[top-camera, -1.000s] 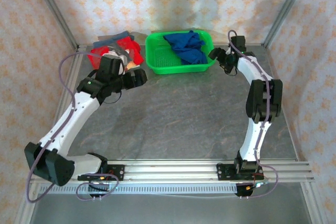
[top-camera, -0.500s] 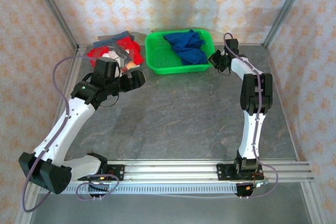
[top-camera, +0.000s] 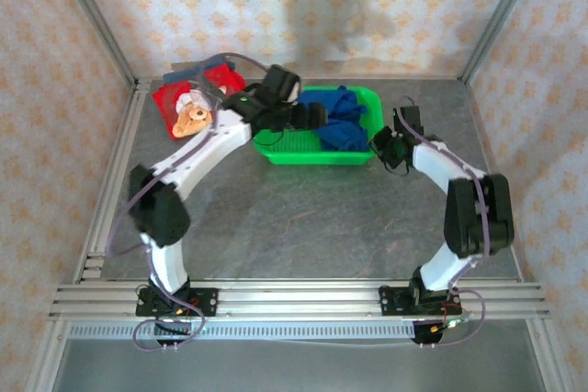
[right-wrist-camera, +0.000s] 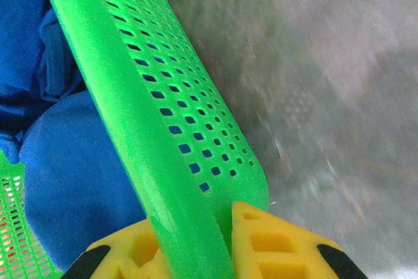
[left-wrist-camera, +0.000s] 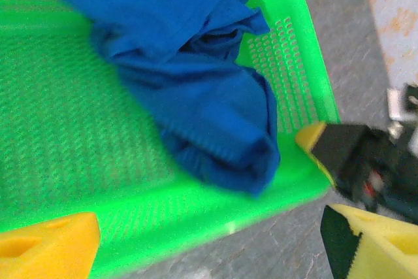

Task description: Fold and stack the t-shirts

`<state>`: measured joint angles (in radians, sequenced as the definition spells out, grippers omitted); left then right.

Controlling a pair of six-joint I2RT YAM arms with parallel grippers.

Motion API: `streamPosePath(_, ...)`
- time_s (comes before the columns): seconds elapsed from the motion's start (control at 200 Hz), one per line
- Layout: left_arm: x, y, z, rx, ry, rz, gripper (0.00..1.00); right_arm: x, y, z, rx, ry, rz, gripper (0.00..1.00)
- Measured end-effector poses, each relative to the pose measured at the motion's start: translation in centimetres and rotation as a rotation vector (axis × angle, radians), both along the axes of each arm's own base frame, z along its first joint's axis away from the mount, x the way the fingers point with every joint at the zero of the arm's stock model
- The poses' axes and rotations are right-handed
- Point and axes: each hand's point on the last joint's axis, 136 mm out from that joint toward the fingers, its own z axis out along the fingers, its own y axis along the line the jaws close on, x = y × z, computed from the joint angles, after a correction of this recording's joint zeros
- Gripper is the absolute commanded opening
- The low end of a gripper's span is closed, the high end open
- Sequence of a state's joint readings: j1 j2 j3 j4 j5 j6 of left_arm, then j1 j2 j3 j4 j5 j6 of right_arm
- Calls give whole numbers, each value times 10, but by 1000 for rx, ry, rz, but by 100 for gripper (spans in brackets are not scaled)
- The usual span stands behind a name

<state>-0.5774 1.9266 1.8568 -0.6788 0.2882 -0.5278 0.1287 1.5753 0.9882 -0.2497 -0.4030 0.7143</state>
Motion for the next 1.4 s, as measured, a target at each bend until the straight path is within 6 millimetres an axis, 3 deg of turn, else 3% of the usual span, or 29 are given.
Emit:
streamPosePath(0.09,2,-31,-47,47,87,-32,89,-30,2,3,7,11,-9,0)
streamPosePath(0.21,-8,-53,-110,120,211,-58,89,-56,-7,12,-7,7,-40,0)
streamPosePath(0.36,-16,-68,-158,167,324,-59,86,-75,-17,20,-22,-11,-85,0)
streamPosePath(0.4,-18,-70,-164,168,340,-56,80,-80,-19,17,-25,-4,-95,0)
streamPosePath(0.485,-20,-74,-168,161,361,-37,53,-89,-22,7,-17,19,-118,0)
streamPosePath(0.595,-18,-83,-169,133,368,-29,0,-93,-21,6,3,26,-138,0)
streamPosePath(0.771,-6,-87,-151,105,321,-8,0,-89,-23,7,18,20,-172,0)
streamPosePath(0.841,0,-83,-130,94,275,8,0,-83,-25,4,31,22,-198,0)
streamPosePath(0.936,10,-71,-70,45,168,39,0,-73,-31,-2,55,23,-247,0)
streamPosePath(1.001,16,-53,-5,-14,55,70,0,-64,-40,-5,74,19,-301,0)
streamPosePath(1.076,12,-20,84,-94,-105,114,0,-51,-54,-7,106,-1,-380,0)
streamPosePath(1.161,-10,32,190,-186,-316,177,0,-39,-73,-11,140,-28,-488,0)
streamPosePath(1.241,-47,78,270,-243,-495,226,0,-29,-90,-16,165,-56,-602,0)
streamPosePath(1.321,-86,108,320,-278,-620,236,0,-20,-107,-18,185,-84,-721,0)
streamPosePath(1.401,-113,128,341,-285,-679,242,0,-15,-120,-22,194,-103,-829,0)
